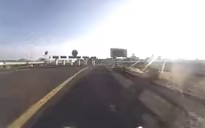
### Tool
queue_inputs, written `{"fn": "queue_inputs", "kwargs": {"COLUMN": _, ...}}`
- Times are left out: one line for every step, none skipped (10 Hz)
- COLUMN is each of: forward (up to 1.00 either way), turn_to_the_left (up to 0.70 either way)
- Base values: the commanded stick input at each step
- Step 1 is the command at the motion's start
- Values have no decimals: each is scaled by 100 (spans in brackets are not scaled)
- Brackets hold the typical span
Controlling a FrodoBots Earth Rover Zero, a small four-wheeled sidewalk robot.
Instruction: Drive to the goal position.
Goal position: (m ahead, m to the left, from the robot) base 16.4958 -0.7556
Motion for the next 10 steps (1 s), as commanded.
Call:
{"fn": "queue_inputs", "kwargs": {"forward": 50, "turn_to_the_left": 0}}
{"fn": "queue_inputs", "kwargs": {"forward": 50, "turn_to_the_left": 0}}
{"fn": "queue_inputs", "kwargs": {"forward": 50, "turn_to_the_left": 0}}
{"fn": "queue_inputs", "kwargs": {"forward": 50, "turn_to_the_left": 0}}
{"fn": "queue_inputs", "kwargs": {"forward": 50, "turn_to_the_left": 0}}
{"fn": "queue_inputs", "kwargs": {"forward": 50, "turn_to_the_left": 0}}
{"fn": "queue_inputs", "kwargs": {"forward": 50, "turn_to_the_left": 0}}
{"fn": "queue_inputs", "kwargs": {"forward": 50, "turn_to_the_left": 0}}
{"fn": "queue_inputs", "kwargs": {"forward": 50, "turn_to_the_left": 0}}
{"fn": "queue_inputs", "kwargs": {"forward": 50, "turn_to_the_left": 0}}
